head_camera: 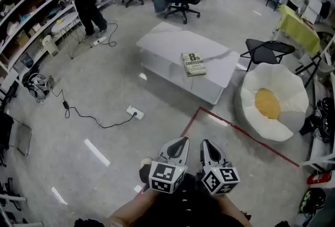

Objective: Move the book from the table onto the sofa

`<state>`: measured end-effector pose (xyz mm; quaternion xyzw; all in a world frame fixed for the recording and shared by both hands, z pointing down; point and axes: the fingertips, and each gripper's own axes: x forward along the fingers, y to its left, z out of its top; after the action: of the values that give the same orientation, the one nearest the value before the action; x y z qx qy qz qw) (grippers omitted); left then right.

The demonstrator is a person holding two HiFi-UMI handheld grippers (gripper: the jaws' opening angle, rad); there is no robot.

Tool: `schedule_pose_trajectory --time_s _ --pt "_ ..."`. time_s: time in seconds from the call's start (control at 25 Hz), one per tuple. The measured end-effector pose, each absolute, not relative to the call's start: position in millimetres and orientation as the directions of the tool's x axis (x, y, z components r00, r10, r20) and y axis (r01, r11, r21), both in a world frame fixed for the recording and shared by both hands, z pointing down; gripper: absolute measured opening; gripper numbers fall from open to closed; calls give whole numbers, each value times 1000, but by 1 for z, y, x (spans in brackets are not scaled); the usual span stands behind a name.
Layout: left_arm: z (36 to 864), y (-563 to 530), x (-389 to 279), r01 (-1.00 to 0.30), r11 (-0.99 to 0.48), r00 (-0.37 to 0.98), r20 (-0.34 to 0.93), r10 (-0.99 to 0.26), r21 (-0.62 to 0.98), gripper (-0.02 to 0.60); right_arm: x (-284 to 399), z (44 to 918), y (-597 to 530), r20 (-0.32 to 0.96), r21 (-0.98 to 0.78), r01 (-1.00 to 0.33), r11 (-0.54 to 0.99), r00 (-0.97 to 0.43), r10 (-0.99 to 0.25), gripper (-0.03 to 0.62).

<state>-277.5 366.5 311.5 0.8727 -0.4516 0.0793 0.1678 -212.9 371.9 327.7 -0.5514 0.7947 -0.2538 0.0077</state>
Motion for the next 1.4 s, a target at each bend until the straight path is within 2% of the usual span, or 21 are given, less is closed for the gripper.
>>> schedule_pose_trajectory --time_s 0.36,0.68,1.08,1.4 --pt "314 376 -265 -811 -539 585 313 -748 227 11 -206 328 377 260 -458 -861 221 -367 -893 12" --pt "319 342 -254 -805 -544 594 325 -736 238 11 -190 332 344 265 -468 -862 193 -345 -900 12" --pt "307 259 -253 -807 -539 590 314 -744 240 11 -186 330 263 281 -512 -842 169 -351 -893 12" --pt "292 188 -254 -795 -557 606 272 -748 239 11 -187 313 202 257 -473 -858 199 -351 -901 12"
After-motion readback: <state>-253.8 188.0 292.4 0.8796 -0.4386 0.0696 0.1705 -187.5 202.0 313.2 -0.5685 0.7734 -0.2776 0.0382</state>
